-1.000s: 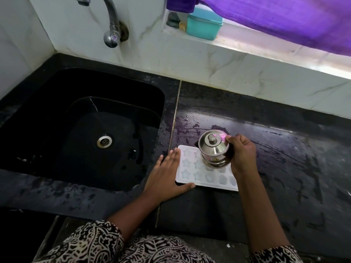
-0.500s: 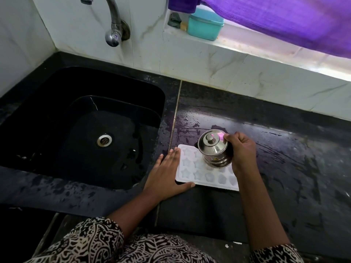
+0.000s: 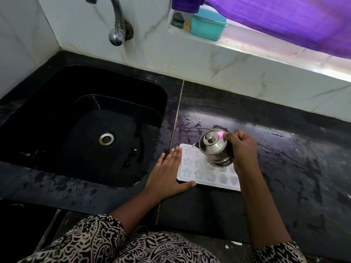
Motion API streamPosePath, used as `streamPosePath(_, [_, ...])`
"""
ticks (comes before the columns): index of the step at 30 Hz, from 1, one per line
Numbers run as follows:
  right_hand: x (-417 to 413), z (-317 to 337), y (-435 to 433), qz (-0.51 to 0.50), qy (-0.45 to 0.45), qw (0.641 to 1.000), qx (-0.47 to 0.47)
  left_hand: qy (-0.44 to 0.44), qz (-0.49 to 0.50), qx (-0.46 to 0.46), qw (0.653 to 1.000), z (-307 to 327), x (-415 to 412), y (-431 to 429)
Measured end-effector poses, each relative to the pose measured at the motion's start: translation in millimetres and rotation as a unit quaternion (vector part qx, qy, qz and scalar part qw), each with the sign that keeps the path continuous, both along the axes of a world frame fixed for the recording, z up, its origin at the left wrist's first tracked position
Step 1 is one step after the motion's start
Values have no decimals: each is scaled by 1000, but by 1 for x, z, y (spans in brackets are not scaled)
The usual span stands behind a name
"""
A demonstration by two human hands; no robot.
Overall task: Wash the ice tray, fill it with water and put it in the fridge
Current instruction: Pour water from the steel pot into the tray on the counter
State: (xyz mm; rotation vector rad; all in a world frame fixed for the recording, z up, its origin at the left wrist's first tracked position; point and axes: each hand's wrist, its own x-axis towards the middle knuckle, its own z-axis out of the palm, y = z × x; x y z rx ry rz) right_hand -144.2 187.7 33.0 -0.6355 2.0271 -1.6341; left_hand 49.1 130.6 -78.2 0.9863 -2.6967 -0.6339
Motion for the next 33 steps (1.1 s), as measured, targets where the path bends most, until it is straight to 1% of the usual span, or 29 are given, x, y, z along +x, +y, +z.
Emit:
streamPosePath(14, [-8,-2,1,-7,-26,1000,-11,7,-1,-1,1000,-2,0,0])
streamPosePath(26, [-7,-4,2,-28,-26,999,-5,5,-1,-4,1000,-3,0,-1])
streamPosePath(33, [-6,-2,2,-33,-50,998,-20,9,-1,-2,1000,-3,0,-1])
